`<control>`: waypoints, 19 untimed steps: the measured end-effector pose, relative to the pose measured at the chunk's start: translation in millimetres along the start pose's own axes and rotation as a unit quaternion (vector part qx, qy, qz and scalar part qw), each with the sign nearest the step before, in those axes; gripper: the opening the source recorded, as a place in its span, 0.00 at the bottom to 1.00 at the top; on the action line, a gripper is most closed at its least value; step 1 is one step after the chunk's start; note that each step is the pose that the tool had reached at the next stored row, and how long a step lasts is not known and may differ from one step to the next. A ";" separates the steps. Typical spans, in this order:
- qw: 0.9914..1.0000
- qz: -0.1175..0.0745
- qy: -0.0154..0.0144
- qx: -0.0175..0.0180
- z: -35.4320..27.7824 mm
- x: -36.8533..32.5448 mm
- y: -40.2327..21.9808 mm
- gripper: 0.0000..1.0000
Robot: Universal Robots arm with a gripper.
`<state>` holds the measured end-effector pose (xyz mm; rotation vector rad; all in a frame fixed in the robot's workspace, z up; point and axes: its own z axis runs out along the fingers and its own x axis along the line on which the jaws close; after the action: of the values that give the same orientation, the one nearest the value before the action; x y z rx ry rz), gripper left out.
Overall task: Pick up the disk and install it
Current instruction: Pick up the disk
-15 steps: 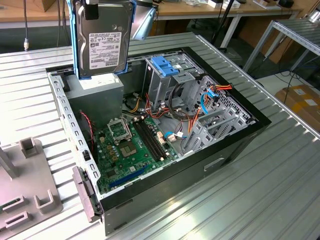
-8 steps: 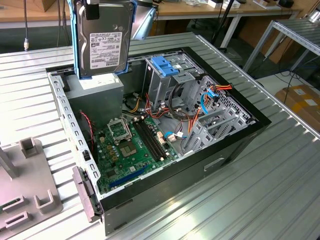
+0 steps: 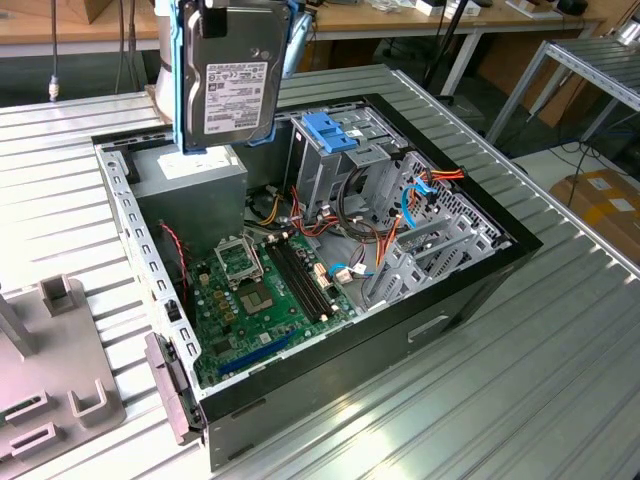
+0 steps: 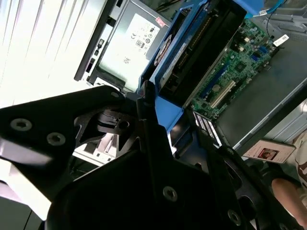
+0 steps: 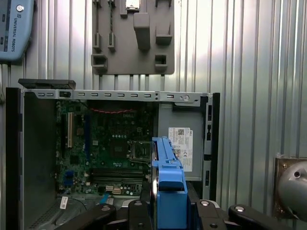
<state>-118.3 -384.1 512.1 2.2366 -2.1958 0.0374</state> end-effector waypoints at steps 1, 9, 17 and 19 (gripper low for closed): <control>1.000 0.000 0.000 0.000 0.0 0.0 -2.8 0.37; 1.000 0.000 0.000 0.000 0.5 0.8 -42.5 0.37; 1.000 0.000 0.000 0.000 0.9 1.4 -75.5 0.37; 1.000 0.000 0.000 0.000 1.0 1.6 -86.9 0.37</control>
<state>-31.4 -384.1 512.2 2.2364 -2.1958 0.0375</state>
